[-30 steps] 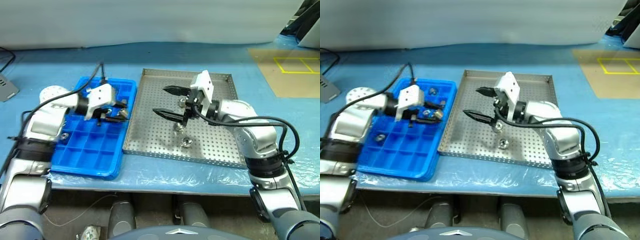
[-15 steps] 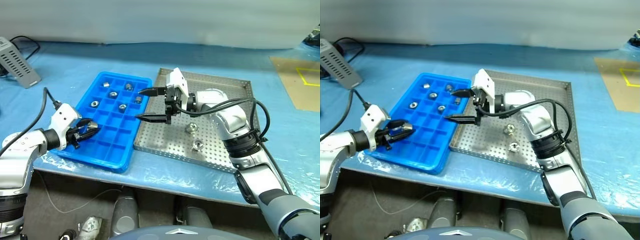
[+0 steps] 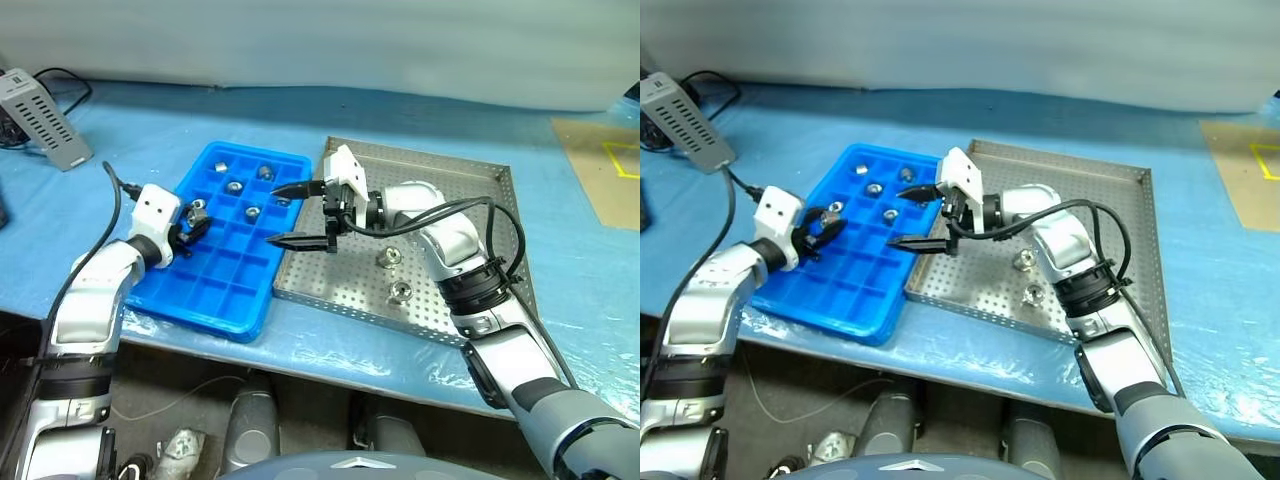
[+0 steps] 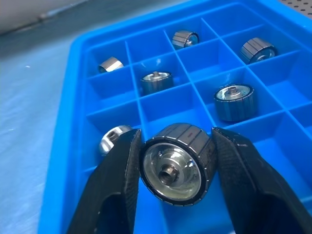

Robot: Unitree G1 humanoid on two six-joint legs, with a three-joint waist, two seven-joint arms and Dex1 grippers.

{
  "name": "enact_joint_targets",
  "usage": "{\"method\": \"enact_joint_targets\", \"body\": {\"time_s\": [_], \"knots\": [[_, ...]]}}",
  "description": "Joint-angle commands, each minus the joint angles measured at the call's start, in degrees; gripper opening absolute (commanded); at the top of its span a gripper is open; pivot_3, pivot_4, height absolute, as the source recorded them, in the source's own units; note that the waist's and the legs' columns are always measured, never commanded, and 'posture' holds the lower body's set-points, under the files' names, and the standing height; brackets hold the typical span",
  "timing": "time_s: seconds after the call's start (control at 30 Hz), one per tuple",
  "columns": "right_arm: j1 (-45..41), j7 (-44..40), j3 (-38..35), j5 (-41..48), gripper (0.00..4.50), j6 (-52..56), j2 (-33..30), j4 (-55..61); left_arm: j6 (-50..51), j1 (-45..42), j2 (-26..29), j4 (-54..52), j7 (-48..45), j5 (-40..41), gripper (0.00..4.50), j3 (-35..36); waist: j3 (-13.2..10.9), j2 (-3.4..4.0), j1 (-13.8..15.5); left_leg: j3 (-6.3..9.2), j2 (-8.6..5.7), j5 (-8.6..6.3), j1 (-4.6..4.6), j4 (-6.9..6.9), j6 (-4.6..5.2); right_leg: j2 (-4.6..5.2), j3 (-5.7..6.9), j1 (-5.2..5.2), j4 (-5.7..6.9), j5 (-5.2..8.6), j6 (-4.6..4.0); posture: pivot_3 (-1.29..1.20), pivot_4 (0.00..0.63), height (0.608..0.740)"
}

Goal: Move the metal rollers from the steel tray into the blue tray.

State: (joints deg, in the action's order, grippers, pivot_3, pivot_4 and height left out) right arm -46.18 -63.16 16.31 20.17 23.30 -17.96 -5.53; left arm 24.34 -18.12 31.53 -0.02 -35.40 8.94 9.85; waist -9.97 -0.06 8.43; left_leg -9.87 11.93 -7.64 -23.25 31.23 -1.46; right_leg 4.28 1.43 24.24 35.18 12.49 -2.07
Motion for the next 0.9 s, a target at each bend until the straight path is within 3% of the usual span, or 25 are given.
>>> {"method": "enact_joint_targets", "body": {"time_s": [0.03,0.17,0.37,0.67,0.9], "knots": [[0.59,1.33,-1.58,0.08,4.5,0.5,-0.44,3.11,-0.43,-0.34,1.02,1.32,-1.63,0.77,1.92,-0.86,0.0,0.0,-0.33,0.0,0.0,0.0,0.0,0.0,0.0,0.0,0.0,0.01,0.0,0.0,0.0,0.15,0.15,0.74],[1.67,2.71,-2.18,0.17,4.5,1.26,-1.27,4.66,-1.08,0.24,1.9,3.02,-3.23,0.5,1.92,-2.0,0.0,0.0,-0.79,-0.01,0.01,0.01,-0.05,-0.01,-0.02,-0.02,0.01,0.05,0.0,0.0,0.0,0.12,0.15,0.74],[2.29,3.95,-2.32,0.15,4.5,1.36,-1.93,5.36,-1.21,-3.13,2.01,5.51,-2.89,-0.75,3.91,-3.84,0.0,0.0,-1.05,-0.01,0.0,0.03,0.03,0.04,-0.05,0.0,-0.01,0.02,0.18,0.0,0.0,0.11,0.15,0.74],[4.0,5.7,-6.26,1.73,4.5,3.28,-4.99,7.18,5.01,-11.94,1.91,-5.16,-9.47,8.02,3.91,-4.7,0.0,-0.01,-0.94,-0.01,-0.02,0.05,-0.01,0.12,-0.06,0.01,-0.01,0.04,0.27,0.01,-0.01,0.04,0.15,0.74],[9.58,9.0,-12.12,3.46,4.5,8.9,-11.06,14.63,-2.16,-27.14,-5.1,10.15,-14.39,3.45,3.91,-15.18,0.0,0.0,-1.63,-0.04,-0.06,0.06,0.08,0.31,-0.05,0.03,-0.14,-0.04,0.36,0.0,0.0,-0.09,0.15,0.74]]}}
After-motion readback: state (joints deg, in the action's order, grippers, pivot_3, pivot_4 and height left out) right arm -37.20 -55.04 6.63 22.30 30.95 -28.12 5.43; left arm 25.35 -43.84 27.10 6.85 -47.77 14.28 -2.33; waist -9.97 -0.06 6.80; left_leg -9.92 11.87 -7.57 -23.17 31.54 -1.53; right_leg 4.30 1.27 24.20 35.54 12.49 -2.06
